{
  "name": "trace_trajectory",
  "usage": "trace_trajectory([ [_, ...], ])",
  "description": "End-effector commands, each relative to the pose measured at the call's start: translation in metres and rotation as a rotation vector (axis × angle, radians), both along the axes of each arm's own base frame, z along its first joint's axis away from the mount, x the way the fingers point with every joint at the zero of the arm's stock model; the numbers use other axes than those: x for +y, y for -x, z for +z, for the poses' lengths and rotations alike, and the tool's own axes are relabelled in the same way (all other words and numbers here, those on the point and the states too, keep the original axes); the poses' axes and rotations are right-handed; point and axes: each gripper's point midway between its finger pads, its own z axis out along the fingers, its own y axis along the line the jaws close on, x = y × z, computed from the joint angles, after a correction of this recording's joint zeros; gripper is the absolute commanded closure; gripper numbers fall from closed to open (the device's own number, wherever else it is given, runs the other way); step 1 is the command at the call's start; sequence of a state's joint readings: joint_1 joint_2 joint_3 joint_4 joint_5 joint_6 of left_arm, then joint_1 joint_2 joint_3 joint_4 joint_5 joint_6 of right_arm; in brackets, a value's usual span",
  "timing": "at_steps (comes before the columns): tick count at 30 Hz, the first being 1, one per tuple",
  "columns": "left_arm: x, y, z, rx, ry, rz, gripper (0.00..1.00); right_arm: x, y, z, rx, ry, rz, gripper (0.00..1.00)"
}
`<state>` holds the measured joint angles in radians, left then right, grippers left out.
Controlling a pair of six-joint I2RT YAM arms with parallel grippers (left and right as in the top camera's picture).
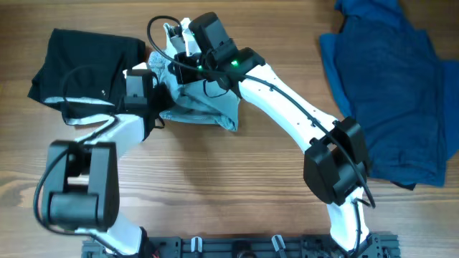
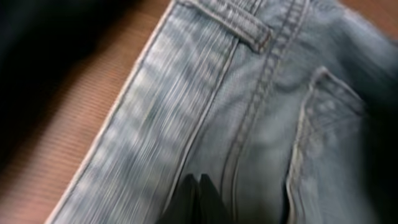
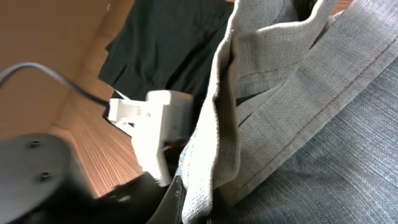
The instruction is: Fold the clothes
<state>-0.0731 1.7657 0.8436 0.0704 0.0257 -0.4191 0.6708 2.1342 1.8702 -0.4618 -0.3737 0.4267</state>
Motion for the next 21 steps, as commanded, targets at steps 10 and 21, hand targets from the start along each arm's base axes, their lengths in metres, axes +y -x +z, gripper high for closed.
trace_trajectory([
  [10, 0.073, 0.065, 0.161, -0.218, 0.003, 0.217, 0.92, 0.011, -0.003, 0.002, -0.036, -0.035, 0.032, 0.96],
  [21, 0.081, 0.085, 0.194, -0.296, -0.023, 0.255, 0.91, 0.009, -0.002, 0.031, -0.084, -0.108, 0.109, 0.01],
])
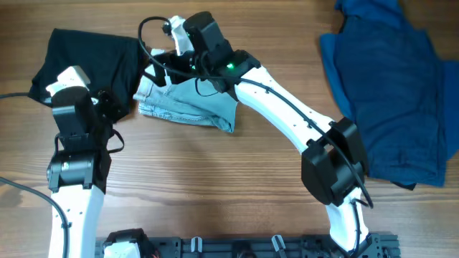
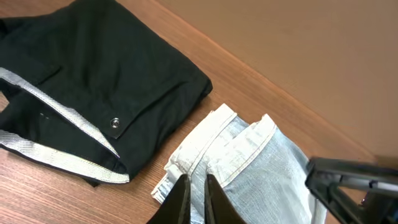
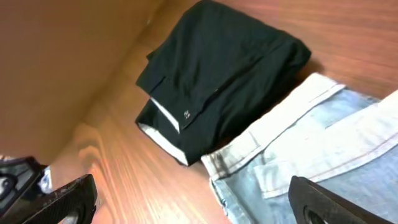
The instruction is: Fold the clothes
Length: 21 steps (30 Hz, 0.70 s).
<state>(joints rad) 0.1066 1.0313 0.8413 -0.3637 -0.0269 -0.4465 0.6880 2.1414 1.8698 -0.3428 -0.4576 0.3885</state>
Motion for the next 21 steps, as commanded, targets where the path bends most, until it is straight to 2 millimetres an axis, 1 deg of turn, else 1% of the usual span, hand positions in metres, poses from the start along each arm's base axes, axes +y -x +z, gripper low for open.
trace_trajectory([
  [1, 0.004, -0.001, -0.003, 0.006, 0.000, 0.017, 0.89, -0.033, -0.015, 0.015, 0.003, 0.001, -0.024, 0.01],
  [2, -0.001, -0.006, -0.007, 0.012, -0.001, -0.022, 0.78, -0.051, -0.023, 0.017, 0.006, 0.018, -0.048, 0.00],
  [3, -0.012, -0.013, -0.011, 0.016, -0.009, -0.105, 0.70, -0.069, -0.029, 0.017, 0.026, 0.039, -0.075, 0.00],
  [4, -0.021, -0.021, -0.018, 0.025, 0.001, -0.167, 0.65, -0.092, -0.034, 0.014, 0.049, 0.071, -0.101, 0.01],
  [5, -0.028, -0.031, -0.029, 0.053, 0.022, -0.218, 0.57, -0.128, -0.039, 0.007, 0.088, 0.126, -0.135, 0.01],
  [7, -0.043, -0.058, -0.047, 0.139, 0.043, -0.349, 0.49, -0.183, -0.044, -0.001, 0.146, 0.194, -0.187, 0.01],
  [8, -0.045, -0.071, -0.055, 0.205, 0.034, -0.395, 0.44, -0.212, -0.045, -0.006, 0.175, 0.229, -0.209, 0.00],
  [9, -0.045, -0.086, -0.064, 0.277, 0.019, -0.441, 0.39, -0.235, -0.045, -0.013, 0.206, 0.255, -0.228, 0.00],
  [11, -0.043, -0.106, -0.080, 0.393, -0.010, -0.508, 0.37, -0.270, -0.045, -0.020, 0.250, 0.285, -0.260, 0.01],
  [12, -0.041, -0.118, -0.094, 0.467, -0.014, -0.545, 0.36, -0.279, -0.046, -0.021, 0.258, 0.288, -0.274, 0.01],
  [13, -0.040, -0.124, -0.101, 0.491, -0.018, -0.562, 0.36, -0.285, -0.046, -0.022, 0.257, 0.294, -0.275, 0.00],
  [14, -0.038, -0.135, -0.112, 0.517, -0.018, -0.562, 0.36, -0.289, -0.046, -0.023, 0.258, 0.302, -0.278, 0.00],
  [16, -0.031, -0.145, -0.133, 0.540, -0.023, -0.573, 0.32, -0.293, -0.045, -0.026, 0.256, 0.331, -0.283, 0.00],
  [18, -0.025, -0.144, -0.143, 0.557, -0.027, -0.581, 0.30, -0.294, -0.046, -0.026, 0.253, 0.333, -0.283, 0.00],
  [19, -0.021, -0.140, -0.153, 0.582, -0.031, -0.610, 0.29, -0.294, -0.046, -0.025, 0.249, 0.332, -0.284, 0.00],
  [21, -0.022, -0.133, -0.169, 0.623, -0.030, -0.643, 0.28, -0.293, -0.047, -0.025, 0.245, 0.330, -0.284, 0.00],
])
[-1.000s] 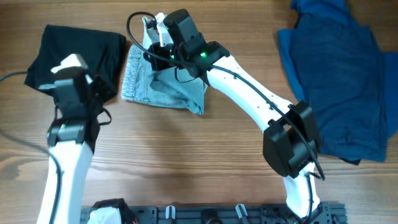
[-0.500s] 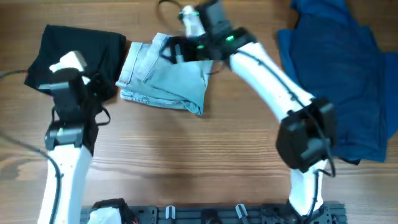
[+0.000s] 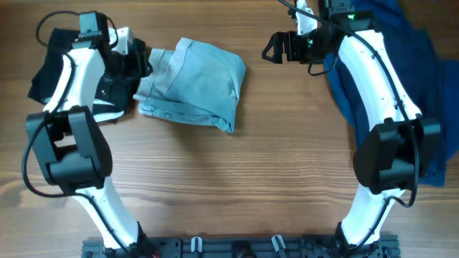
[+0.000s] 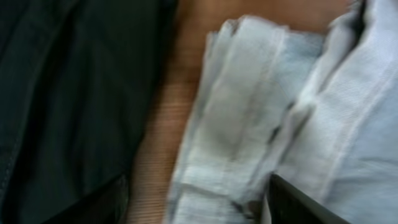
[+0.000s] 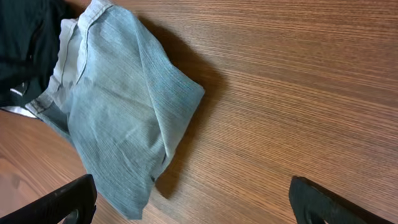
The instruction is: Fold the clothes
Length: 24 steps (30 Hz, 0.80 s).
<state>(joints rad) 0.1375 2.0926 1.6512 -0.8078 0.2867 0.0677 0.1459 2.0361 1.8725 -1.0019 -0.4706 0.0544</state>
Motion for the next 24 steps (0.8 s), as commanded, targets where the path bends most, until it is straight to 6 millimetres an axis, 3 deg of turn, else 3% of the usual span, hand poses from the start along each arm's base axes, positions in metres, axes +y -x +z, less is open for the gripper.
trace_trajectory([
  [1, 0.001, 0.002, -0.017, 0.022, 0.003, -0.087, 0.27, 0.000, -0.001, 0.012, -0.046, 0.009, 0.016, 0.00],
  [10, -0.051, 0.010, -0.044, 0.059, 0.231, -0.223, 0.26, 0.000, -0.002, 0.012, -0.052, 0.011, 0.022, 0.00],
  [16, -0.070, 0.009, -0.024, -0.013, 0.412, -0.295, 0.22, 0.000, -0.002, 0.012, -0.054, 0.011, 0.023, 0.00],
  [19, -0.083, 0.013, -0.031, 0.013, 0.431, -0.314, 0.23, 0.000, -0.002, 0.012, -0.053, 0.011, 0.023, 0.00],
  [22, -0.102, 0.023, -0.052, 0.080, 0.433, -0.343, 0.44, 0.000, -0.002, 0.012, -0.052, 0.011, 0.023, 0.00],
  [23, -0.112, 0.026, -0.057, 0.096, 0.435, -0.363, 0.68, 0.000, -0.001, 0.012, -0.050, 0.012, 0.023, 0.00],
  [24, -0.120, 0.028, -0.058, 0.103, 0.435, -0.379, 0.83, 0.000, -0.001, 0.011, -0.049, 0.012, 0.023, 0.00],
])
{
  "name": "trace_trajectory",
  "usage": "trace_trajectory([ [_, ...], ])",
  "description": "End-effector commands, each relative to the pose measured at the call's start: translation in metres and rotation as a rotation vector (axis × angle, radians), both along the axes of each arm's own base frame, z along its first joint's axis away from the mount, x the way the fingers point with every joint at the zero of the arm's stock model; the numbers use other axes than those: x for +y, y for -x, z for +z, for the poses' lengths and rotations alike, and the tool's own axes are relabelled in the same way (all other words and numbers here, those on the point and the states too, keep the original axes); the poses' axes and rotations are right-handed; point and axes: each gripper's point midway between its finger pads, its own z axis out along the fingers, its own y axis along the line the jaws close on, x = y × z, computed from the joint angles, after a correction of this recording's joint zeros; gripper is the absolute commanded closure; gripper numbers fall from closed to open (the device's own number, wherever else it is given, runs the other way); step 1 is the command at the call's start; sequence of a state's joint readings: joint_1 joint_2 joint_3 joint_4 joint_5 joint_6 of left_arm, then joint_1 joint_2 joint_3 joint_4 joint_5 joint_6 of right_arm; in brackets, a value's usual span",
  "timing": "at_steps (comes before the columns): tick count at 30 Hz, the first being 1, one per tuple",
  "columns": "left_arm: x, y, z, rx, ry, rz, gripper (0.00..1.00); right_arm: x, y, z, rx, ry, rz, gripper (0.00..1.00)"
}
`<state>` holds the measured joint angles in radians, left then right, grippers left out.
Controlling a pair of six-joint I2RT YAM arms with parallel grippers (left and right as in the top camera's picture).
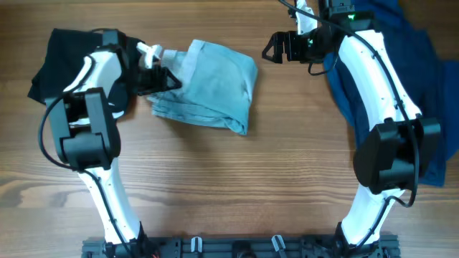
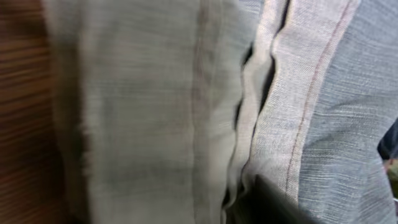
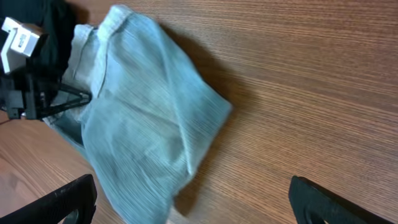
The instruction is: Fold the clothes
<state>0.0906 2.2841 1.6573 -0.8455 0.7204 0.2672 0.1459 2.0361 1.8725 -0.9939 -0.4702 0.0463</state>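
Folded light denim shorts point(image 1: 215, 82) lie on the table at back centre. My left gripper point(image 1: 166, 79) is at their left edge, shut on the waistband. The left wrist view is filled with denim point(image 2: 155, 93); one dark finger point(image 2: 267, 202) shows among the folds and the other is hidden. From the right wrist view, the left gripper point(image 3: 86, 96) tapers to a point at the shorts point(image 3: 149, 124). My right gripper point(image 1: 274, 46) hangs open above bare wood, right of the shorts, holding nothing.
A folded black garment point(image 1: 64, 50) lies at the back left, just behind the left arm. A crumpled blue shirt point(image 1: 387, 93) covers the right side of the table, under the right arm.
The left gripper, then open at the shorts' waistband, is now shut on it. The shorts have shifted a little to the right and towards the front. The right arm has not moved.
Both grippers were on the denim shorts beside the black garment. Then the left arm stood back, shut, and the right gripper was open at the waistband. Then the right arm was over by the blue shirt and the left open at the waistband, which it now grips.
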Motion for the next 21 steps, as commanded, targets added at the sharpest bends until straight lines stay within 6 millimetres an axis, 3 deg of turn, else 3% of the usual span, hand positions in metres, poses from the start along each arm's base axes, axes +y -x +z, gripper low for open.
trace_trajectory([
  [1, -0.035, 0.007, -0.009, 0.017, 0.037, -0.083, 0.95, 0.000, 0.001, 0.011, -0.037, 0.011, 0.016, 0.00],
  [5, -0.055, 0.007, -0.005, 0.029, 0.044, -0.078, 0.96, 0.000, 0.001, 0.010, -0.034, 0.012, 0.015, 0.00],
  [8, -0.056, -0.005, 0.027, 0.028, 0.065, 0.011, 0.96, 0.000, 0.001, 0.010, -0.035, 0.012, 0.016, 0.00],
  [13, -0.041, -0.048, 0.158, -0.182, 0.165, 0.255, 0.96, -0.002, 0.000, 0.011, -0.036, 0.011, 0.011, 0.00],
  [14, -0.029, -0.057, 0.202, -0.261, 0.216, 0.337, 0.96, -0.003, -0.001, 0.011, -0.040, 0.009, 0.006, 0.00],
  [18, -0.001, -0.064, 0.286, -0.443, 0.305, 0.445, 0.96, -0.003, -0.003, 0.012, -0.048, 0.008, 0.005, 0.00],
  [21, 0.030, -0.070, 0.315, -0.498, 0.328, 0.579, 0.96, -0.003, -0.003, 0.012, -0.049, 0.009, 0.007, 0.00],
])
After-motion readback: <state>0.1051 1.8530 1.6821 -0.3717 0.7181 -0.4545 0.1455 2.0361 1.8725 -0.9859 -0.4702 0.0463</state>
